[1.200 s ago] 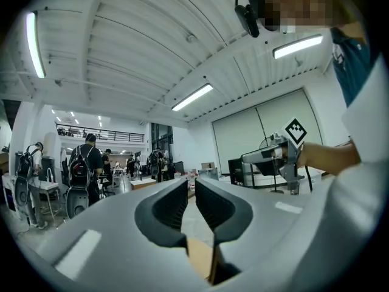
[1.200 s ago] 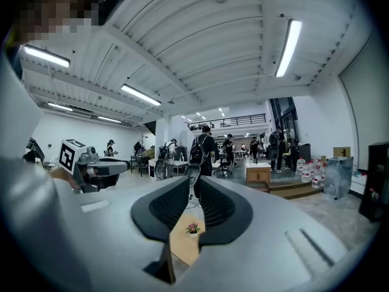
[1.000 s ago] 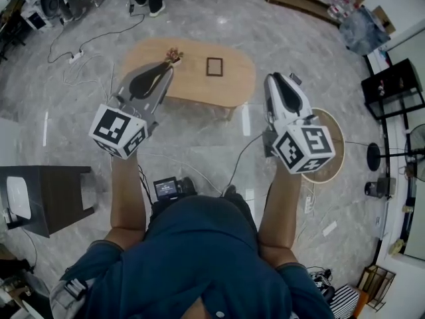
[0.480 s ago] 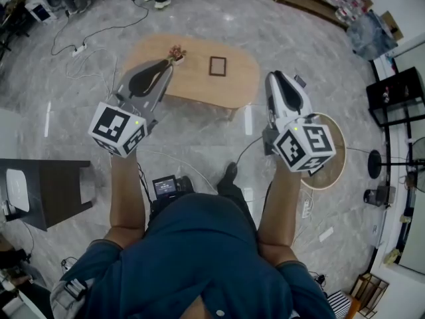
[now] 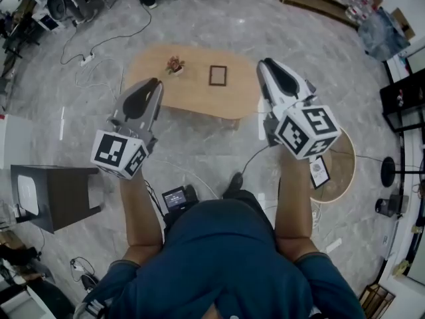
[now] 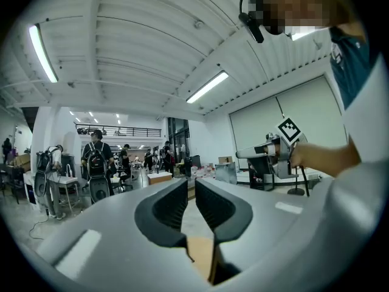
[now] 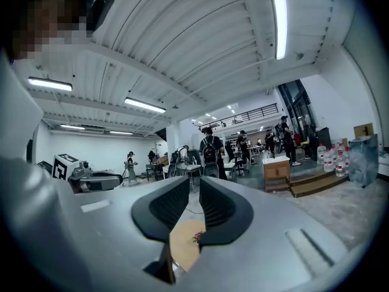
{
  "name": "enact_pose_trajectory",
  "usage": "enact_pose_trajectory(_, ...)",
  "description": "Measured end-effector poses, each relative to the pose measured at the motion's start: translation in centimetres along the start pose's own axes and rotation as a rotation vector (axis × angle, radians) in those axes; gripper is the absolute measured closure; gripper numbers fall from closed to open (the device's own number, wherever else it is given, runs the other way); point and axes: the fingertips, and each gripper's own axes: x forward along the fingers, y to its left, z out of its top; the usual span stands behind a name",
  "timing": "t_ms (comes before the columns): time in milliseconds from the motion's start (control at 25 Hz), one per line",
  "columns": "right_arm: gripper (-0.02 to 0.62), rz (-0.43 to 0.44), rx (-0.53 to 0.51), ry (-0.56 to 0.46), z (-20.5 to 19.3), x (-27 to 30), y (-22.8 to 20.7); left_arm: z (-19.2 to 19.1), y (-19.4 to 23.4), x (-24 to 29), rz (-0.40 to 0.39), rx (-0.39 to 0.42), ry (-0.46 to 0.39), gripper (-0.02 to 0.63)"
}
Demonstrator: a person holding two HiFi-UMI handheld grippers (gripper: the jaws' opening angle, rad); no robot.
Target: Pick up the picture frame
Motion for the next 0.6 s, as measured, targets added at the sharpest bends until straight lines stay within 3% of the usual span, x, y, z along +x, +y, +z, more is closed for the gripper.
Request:
enact_pose_trajectory(400,0.557,0.146,0.006,0.012,0.3,1.7,-6.3,-0.6,-3.6,4.5,0.13,0.005,0.035,0.569)
enact_pose_trajectory(600,0.557,0.166,0.028,-0.002,0.4,1.8,-7.6,0.0,-4.1,5.6,0.142,0.019,0.058,0.568)
